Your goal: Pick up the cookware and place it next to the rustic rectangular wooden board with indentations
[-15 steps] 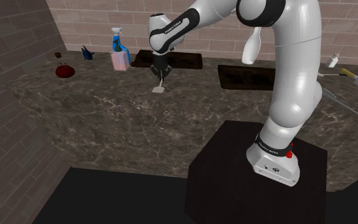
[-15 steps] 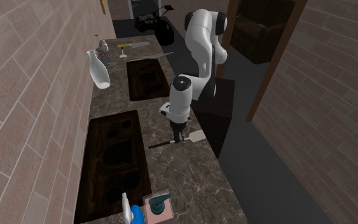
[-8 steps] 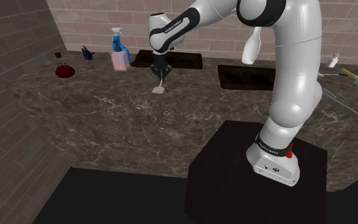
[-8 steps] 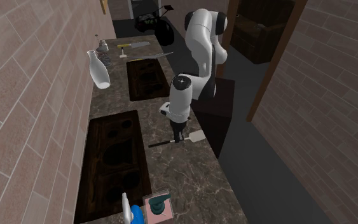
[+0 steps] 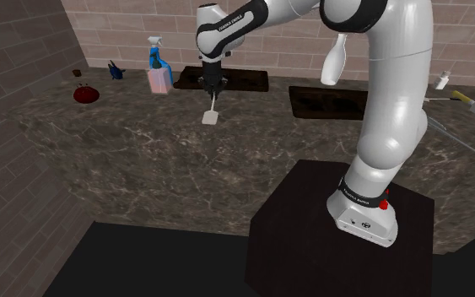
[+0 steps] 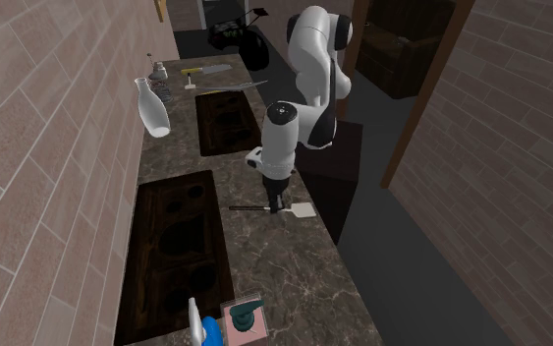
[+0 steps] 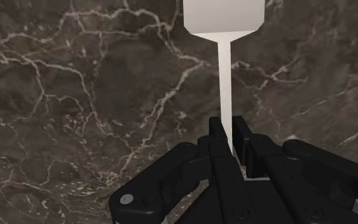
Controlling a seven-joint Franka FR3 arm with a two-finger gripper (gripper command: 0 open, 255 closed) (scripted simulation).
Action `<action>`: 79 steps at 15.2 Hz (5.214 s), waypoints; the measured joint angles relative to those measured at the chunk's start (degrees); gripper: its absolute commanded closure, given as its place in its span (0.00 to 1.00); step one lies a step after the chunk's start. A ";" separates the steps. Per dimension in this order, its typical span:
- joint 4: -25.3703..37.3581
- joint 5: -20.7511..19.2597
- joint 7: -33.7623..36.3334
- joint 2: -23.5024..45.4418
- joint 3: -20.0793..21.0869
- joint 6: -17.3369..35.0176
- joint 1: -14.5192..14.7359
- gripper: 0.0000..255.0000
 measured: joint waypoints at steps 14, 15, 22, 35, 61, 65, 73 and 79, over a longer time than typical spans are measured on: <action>4.78 0.97 -1.19 -3.94 0.24 -8.63 -0.31 1.00; 2.72 1.20 -1.67 -5.49 0.15 -8.07 -0.73 1.00; -15.98 3.38 -6.71 -19.84 -1.44 -3.31 -4.00 1.00; -41.64 3.96 -17.88 -44.14 -7.96 -1.41 -8.50 1.00; -52.45 3.08 -17.71 -37.67 -8.56 15.89 -9.05 1.00; -52.45 3.08 -17.71 -37.67 -8.56 15.89 -9.05 0.00; -49.38 3.51 -17.92 -42.42 -8.37 8.17 -8.80 0.00; -49.11 3.54 -17.94 -42.86 -8.36 7.36 -8.78 0.00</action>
